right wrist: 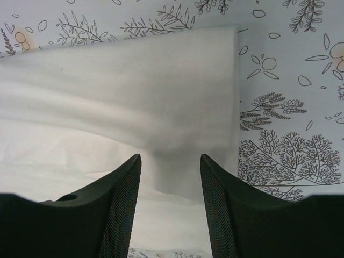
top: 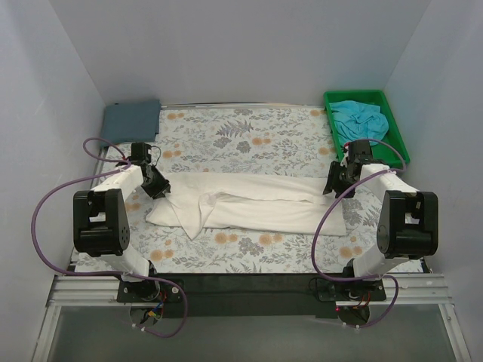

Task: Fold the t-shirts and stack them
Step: Fold the tshirt

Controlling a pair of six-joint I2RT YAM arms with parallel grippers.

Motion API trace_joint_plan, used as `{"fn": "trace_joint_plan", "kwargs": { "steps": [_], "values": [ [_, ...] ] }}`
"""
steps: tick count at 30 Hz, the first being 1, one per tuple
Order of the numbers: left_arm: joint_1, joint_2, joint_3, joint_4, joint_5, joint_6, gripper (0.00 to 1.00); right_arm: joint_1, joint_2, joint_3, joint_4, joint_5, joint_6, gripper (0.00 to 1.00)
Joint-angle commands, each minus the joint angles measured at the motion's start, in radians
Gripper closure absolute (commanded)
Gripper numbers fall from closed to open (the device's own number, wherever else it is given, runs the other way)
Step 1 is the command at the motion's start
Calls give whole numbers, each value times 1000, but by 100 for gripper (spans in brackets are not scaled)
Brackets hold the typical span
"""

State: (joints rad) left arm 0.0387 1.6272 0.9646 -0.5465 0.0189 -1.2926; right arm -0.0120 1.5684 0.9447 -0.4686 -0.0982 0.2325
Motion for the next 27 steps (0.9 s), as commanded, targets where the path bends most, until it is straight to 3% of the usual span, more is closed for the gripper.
{"fn": "trace_joint_plan", "kwargs": {
  "steps": [1,16,19,23,27],
  "values": [
    [-5,-16,23,2,-7,15,74,-2,12,-9,22,15,4,53],
    [-7,-26,68,-35,-36,27,72,-2,27,-15,36,20,1,53],
    [-11,-17,69,-43,-37,29,75,-2,30,-17,36,25,1,53],
    [-11,-20,77,-56,-69,35,97,-3,38,-15,41,37,-1,53],
    [-11,-15,95,-84,-123,47,100,-16,56,-18,39,40,-1,53]
  ]
}}
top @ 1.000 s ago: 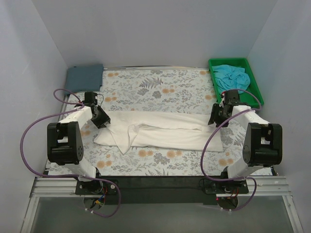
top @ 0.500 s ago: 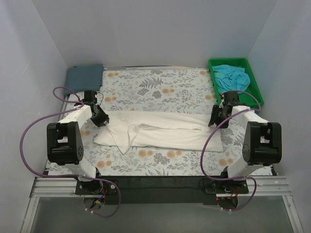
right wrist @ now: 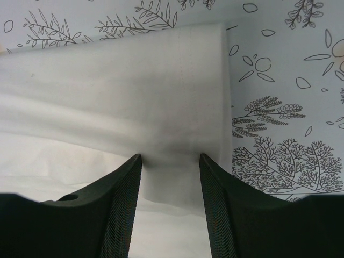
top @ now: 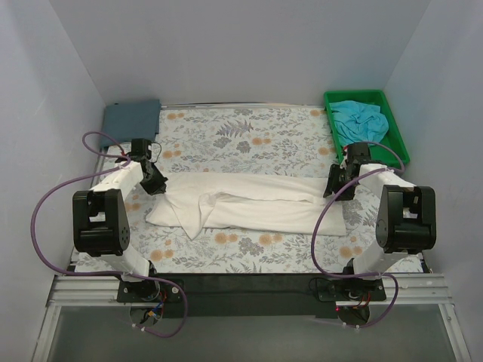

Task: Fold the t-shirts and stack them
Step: Fold the tshirt

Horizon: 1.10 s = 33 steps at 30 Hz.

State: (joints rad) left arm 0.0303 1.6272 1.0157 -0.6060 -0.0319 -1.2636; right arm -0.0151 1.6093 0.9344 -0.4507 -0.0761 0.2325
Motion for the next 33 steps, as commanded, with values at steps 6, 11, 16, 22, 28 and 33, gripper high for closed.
{"fn": "trace_joint_plan", "kwargs": {
  "steps": [6,11,16,22,28,33],
  "values": [
    [-3,0,96,-70,-117,29,100,-42,14,-17,21,21,-1,54],
    [-4,22,145,-132,-140,50,100,-51,-3,-19,10,36,-7,53],
    [-3,43,147,-166,-172,53,100,-52,-15,-25,0,47,-10,53],
    [-3,56,144,-163,-154,55,100,-45,-51,-11,-13,38,-28,53],
    [-3,46,147,-146,-131,59,100,53,-138,23,-8,15,-129,53],
    [-3,48,150,-147,-128,58,100,208,-164,53,-8,62,-226,53]
  ]
}}
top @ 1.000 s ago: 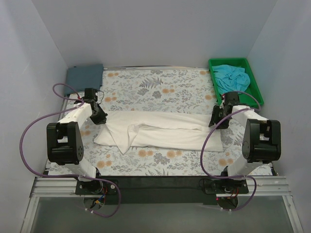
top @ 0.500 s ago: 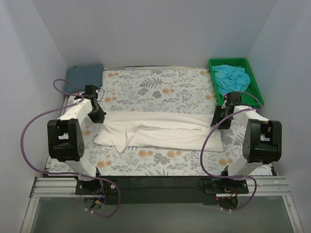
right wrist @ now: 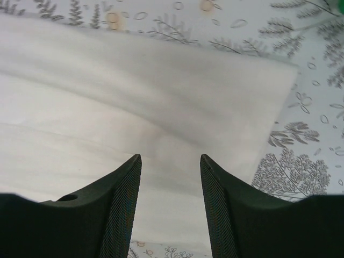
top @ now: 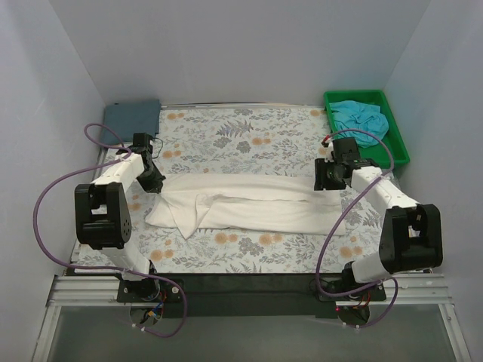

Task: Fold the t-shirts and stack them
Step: Fold the tshirt

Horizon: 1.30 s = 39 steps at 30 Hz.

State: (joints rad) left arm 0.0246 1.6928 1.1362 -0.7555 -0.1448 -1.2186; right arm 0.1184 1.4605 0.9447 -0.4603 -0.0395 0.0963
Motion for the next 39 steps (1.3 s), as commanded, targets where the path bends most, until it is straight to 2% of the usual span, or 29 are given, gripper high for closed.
{"fn": "trace_joint_plan", "kwargs": {
  "steps": [1,4,8,9,11,12,15,18,19,22,28,39],
  "values": [
    [3,-19,31,1,-19,13,100,116,-5,46,0,32,-92,53],
    [3,-24,40,-8,-35,11,100,139,11,39,-1,35,-83,53],
    [1,-65,53,-21,-29,25,81,141,8,9,-12,111,-49,53],
    [-2,-83,54,-21,-18,28,71,139,5,-1,-14,118,-38,53],
    [-11,-135,48,-16,-1,37,61,135,-11,-12,-14,127,-27,53],
    [-44,-153,45,-15,-1,53,51,132,-14,-17,-14,127,-12,53],
    [-133,-218,24,-8,-3,83,34,100,-26,-37,-18,125,29,53],
    [-262,-283,-16,34,54,132,31,31,-38,-61,-20,99,63,53],
    [-316,-294,-29,71,71,142,27,-11,-45,-67,-18,89,78,53],
    [-383,-312,-78,145,108,195,26,-84,-45,-76,-14,47,109,53],
    [-489,-242,-70,180,139,323,26,-204,-26,-87,6,-31,172,54],
    [-589,-141,-66,202,87,410,31,-263,3,-141,40,-95,214,58]
  ]
}}
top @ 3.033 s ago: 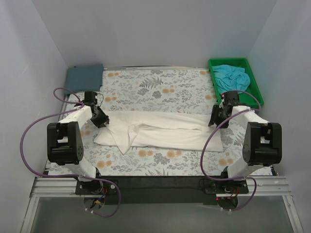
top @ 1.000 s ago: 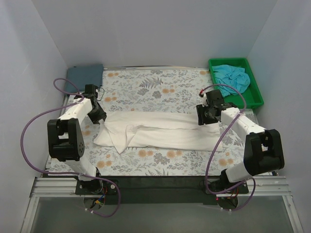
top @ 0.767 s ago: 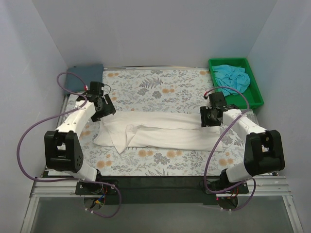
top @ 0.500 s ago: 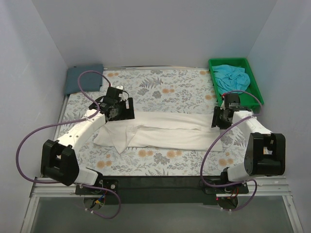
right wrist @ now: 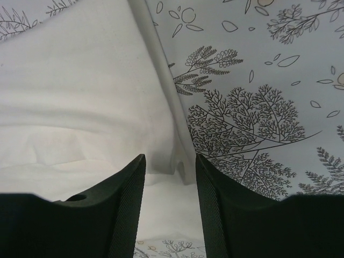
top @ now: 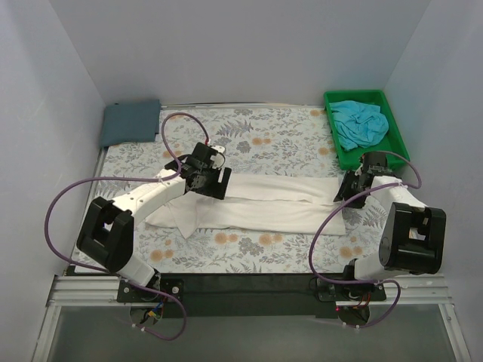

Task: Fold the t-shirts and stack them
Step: Fold the tshirt

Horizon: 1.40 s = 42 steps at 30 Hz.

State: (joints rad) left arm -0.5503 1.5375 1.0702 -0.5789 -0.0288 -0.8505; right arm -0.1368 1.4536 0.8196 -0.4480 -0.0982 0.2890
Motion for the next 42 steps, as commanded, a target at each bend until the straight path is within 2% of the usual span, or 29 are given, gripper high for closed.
{"fn": "trace_joint_plan", "kwargs": {
  "steps": [1,13,20,21,23,24,26,27,28,32,36,40,42],
  "values": [
    [-19,21,2,24,-36,42,32,-10,11,-22,32,-46,21,59],
    [-51,67,-24,28,-97,19,39,-17,16,-2,60,-77,9,60],
    [-50,67,-30,31,-121,1,50,-9,-38,33,34,-66,-48,61],
    [-51,69,-33,30,-125,1,56,8,-51,47,22,-60,-72,61],
    [-50,70,-36,28,-140,1,58,54,-67,62,11,-37,-99,61],
    [-51,69,-39,27,-144,-2,64,74,-79,70,3,-31,-131,61],
    [-51,69,-45,25,-149,-4,67,118,-84,90,2,-21,-163,61],
    [-51,67,-47,22,-151,-5,67,178,-75,98,0,-20,-177,61],
    [-51,65,-47,21,-152,-8,73,206,-67,113,-1,-12,-207,61],
    [-51,58,-52,13,-152,-12,83,347,-16,153,-1,21,-260,61],
    [-51,56,-41,-13,-187,-31,81,405,37,191,-3,43,-284,61],
    [-51,27,-45,-32,-291,-91,66,430,57,211,-3,40,-312,61],
    [-51,27,-50,-47,-330,-139,62,436,60,210,-1,40,-310,60]
  ]
}}
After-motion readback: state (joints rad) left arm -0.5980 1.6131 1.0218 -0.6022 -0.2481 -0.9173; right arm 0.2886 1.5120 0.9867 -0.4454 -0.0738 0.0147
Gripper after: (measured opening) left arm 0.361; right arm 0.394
